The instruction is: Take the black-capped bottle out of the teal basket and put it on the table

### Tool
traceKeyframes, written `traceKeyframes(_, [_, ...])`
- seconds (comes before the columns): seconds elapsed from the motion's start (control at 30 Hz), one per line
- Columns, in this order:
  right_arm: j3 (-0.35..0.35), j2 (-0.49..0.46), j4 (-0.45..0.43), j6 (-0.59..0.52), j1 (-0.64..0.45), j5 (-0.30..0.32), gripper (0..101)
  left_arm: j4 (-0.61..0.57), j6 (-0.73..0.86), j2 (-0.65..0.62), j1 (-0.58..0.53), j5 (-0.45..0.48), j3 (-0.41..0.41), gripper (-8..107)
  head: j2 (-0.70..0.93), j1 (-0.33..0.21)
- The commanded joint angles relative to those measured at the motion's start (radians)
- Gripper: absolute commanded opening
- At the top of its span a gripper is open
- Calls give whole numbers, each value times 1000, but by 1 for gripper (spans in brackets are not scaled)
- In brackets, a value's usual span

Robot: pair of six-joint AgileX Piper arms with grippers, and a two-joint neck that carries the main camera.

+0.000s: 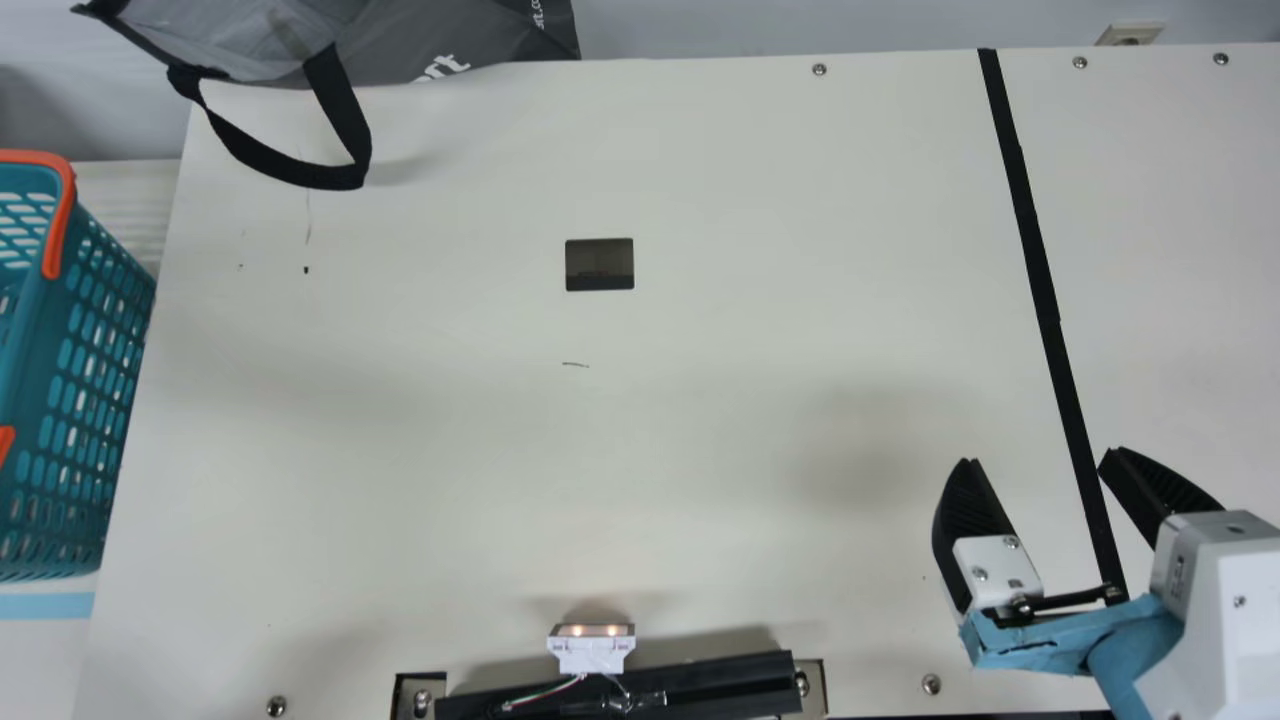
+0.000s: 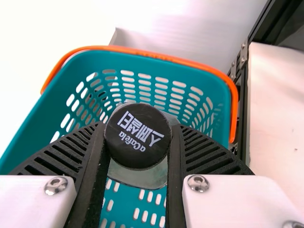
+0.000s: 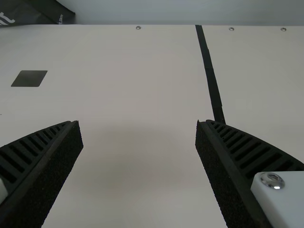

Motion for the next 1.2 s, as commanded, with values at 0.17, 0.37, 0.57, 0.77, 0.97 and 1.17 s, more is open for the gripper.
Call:
traceKeyframes(0.17, [0, 0, 0, 0, 0, 0, 91, 48, -89, -44, -4, 36, -49, 0, 8, -4])
traceKeyframes(0.37, [0, 0, 0, 0, 0, 0, 91, 80, -154, -82, -18, 68, -93, 0, 8, -4])
traceKeyframes(0.57, [0, 0, 0, 0, 0, 0, 91, 102, -213, -124, -41, 104, -123, 0, 8, -4])
traceKeyframes(0.77, [0, 0, 0, 0, 0, 0, 91, 116, -259, -170, -84, 127, -127, 0, 8, -4])
traceKeyframes(0.97, [0, 0, 0, 0, 0, 0, 91, 143, -306, -219, -158, 118, -98, 0, 8, -4])
traceKeyframes(1.17, [0, 0, 0, 0, 0, 0, 91, 188, -375, -263, -264, 82, -64, 0, 8, -4])
